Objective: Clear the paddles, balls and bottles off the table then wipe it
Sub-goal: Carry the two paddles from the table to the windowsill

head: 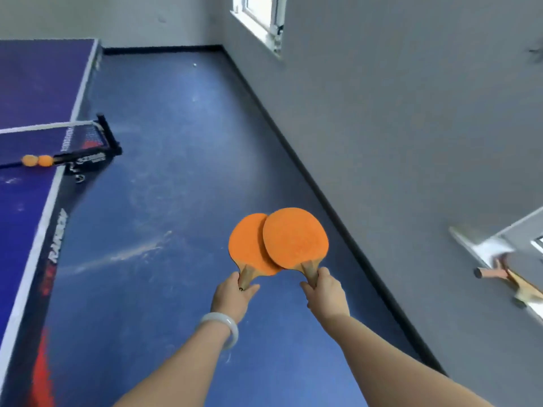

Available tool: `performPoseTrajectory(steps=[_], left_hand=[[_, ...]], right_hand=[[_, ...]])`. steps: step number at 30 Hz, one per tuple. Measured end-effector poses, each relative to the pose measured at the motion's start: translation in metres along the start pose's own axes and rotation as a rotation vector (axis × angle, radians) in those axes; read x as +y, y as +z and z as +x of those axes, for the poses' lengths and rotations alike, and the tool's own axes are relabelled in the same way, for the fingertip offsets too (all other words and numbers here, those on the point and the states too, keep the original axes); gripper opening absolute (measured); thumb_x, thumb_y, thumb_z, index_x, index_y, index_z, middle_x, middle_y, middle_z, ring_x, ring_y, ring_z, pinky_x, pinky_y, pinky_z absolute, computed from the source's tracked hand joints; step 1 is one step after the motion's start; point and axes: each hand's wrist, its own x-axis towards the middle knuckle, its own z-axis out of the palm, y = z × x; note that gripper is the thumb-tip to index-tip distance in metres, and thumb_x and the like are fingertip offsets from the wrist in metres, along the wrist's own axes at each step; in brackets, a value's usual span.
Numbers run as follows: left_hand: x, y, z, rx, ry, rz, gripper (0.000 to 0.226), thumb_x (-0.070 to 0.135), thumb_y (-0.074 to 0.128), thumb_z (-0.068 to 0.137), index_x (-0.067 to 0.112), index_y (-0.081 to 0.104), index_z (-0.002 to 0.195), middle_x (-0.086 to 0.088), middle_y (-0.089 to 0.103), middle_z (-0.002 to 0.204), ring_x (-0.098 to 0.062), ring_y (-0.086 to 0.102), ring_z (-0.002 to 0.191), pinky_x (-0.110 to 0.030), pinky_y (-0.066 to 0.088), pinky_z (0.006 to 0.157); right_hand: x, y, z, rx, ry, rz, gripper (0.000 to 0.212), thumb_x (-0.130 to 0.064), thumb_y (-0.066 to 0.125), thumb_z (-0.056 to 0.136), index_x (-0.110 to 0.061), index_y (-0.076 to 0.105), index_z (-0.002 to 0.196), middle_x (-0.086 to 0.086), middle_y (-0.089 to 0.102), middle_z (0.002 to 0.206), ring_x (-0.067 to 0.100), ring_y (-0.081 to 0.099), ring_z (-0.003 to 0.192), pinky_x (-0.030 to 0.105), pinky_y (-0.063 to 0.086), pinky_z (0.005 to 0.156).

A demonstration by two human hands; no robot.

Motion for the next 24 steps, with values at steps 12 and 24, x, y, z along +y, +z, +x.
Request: performPoseTrajectory(steps=[12,24], left_hand=[[0.125,0.199,0.009,-0.424,0.224,0.3,0.035,0.032,0.064,0.091,0.015,0.038,0.076,-0.003,0.043,0.074,-0.02,0.036,0.061,-0.034,0.036,0.056],[0.225,0.347,0.006,-0.758,0.459,0.539,0.033,0.03,0.063,0.09,0.016,0.037,0.076,-0.001,0.041,0.074,-0.019,0.036,0.061,-0.034,0.036,0.058]], right_hand=[[0.195,-0.137,-0.014,0.309,0.458,0.252,0.018,-0.026,0.058,0.095,-0.013,0.045,0.089,0.004,0.058,0.086,0.025,0.064,0.076,0.044,0.056,0.069],[0.294,-0.206,-0.008,0.532,0.788,0.397,0.023,-0.032,0.061,0.092,-0.015,0.046,0.091,0.008,0.064,0.087,0.031,0.067,0.076,0.043,0.056,0.07]])
